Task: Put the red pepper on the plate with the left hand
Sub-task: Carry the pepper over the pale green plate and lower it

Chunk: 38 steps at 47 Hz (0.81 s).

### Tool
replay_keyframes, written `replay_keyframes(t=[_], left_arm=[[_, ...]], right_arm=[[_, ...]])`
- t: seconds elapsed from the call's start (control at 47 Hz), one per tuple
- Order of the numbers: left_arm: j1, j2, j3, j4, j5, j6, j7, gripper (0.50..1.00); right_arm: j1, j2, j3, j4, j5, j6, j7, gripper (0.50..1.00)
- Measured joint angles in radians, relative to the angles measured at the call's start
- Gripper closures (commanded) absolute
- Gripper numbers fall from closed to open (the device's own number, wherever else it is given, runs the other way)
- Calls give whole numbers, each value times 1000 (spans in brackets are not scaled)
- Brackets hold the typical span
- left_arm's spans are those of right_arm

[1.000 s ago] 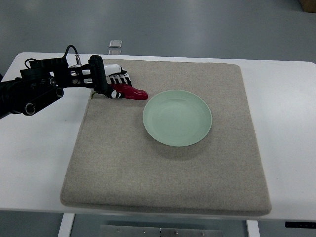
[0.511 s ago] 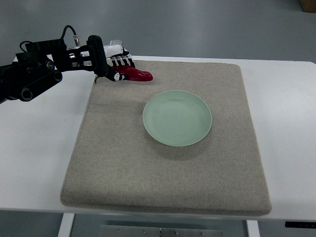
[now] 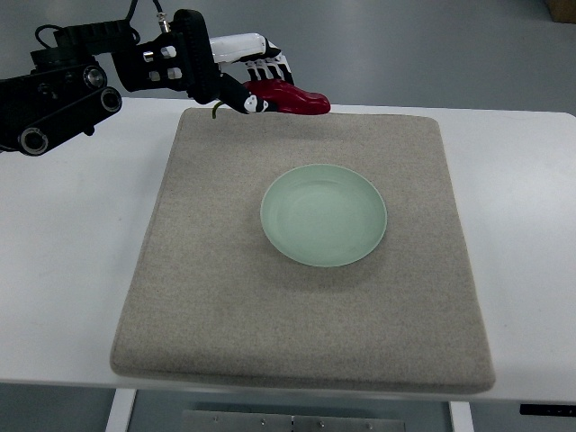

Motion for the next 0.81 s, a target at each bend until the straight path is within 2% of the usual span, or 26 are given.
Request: replay_keyframes(t=[0.149, 0.34, 0.553, 0.702, 0.723, 0.745, 0.787, 0.809], left_arm=[[15, -13, 15, -77, 21, 1, 8, 1000], [21, -38, 117, -78, 31, 26, 11, 1000], [60, -76, 165, -71, 44, 102, 12, 1000], [78, -81, 175, -64, 47, 114, 12, 986], [80, -83, 175, -64, 47, 114, 12, 971], [82, -84, 175, -64, 47, 115, 12, 928], [84, -90, 175, -56, 47, 115, 12, 813], [85, -92, 175, -51, 47, 115, 12, 778]], right_arm=[[0, 0, 0, 0, 0, 0, 0, 572], [0, 0, 0, 0, 0, 0, 0, 572], [0, 0, 0, 0, 0, 0, 0, 572], [0, 0, 0, 0, 0, 0, 0, 572], [0, 0, 0, 0, 0, 0, 0, 572], [0, 0, 0, 0, 0, 0, 0, 572], [0, 0, 0, 0, 0, 0, 0, 572], [0, 0, 0, 0, 0, 0, 0, 572]])
